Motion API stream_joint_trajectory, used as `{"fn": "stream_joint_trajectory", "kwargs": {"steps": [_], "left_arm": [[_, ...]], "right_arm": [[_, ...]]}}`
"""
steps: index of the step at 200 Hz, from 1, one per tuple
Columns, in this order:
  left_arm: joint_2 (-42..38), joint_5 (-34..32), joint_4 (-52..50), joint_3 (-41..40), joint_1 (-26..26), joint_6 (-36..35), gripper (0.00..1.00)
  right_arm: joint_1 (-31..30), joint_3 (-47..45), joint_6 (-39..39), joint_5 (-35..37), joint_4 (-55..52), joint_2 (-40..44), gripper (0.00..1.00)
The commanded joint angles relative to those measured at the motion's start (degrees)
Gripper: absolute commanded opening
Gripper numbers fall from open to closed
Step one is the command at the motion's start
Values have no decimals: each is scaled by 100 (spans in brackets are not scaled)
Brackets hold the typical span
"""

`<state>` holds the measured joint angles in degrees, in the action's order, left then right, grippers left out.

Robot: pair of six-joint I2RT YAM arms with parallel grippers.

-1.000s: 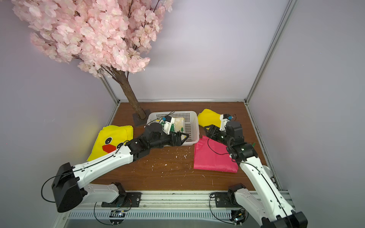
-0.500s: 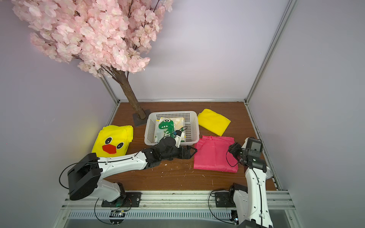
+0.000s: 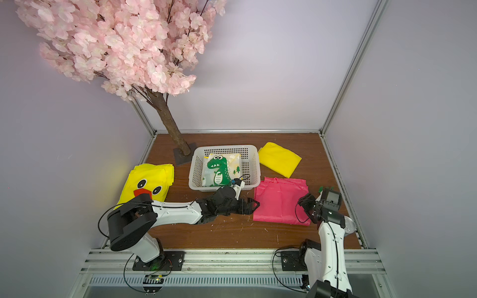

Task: Put the folded raincoat in the basket
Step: Pick up the raincoat from the center of the board.

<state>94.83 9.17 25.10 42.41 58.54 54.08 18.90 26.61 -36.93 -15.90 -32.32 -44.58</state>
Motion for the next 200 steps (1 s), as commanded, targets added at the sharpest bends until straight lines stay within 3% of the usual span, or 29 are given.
{"fn": "stream_joint_trajectory", "kwargs": {"steps": [1, 65, 114, 168, 200], "left_arm": [[187, 6, 205, -10, 100, 61, 99], [617, 104, 372, 218, 199, 131, 99], [842, 124, 371, 468, 242, 128, 100], [1006, 118, 369, 594, 302, 166, 98], [1053, 104, 366, 587, 342, 222, 84]], "right_arm": [[47, -16, -225, -98, 322, -31, 70], [290, 43, -299, 710, 305, -238, 72], [472, -240, -240, -68, 919, -700, 75], [467, -533, -87, -985, 1260, -625, 61], [469, -786, -123, -1117, 1281, -375, 43]]}}
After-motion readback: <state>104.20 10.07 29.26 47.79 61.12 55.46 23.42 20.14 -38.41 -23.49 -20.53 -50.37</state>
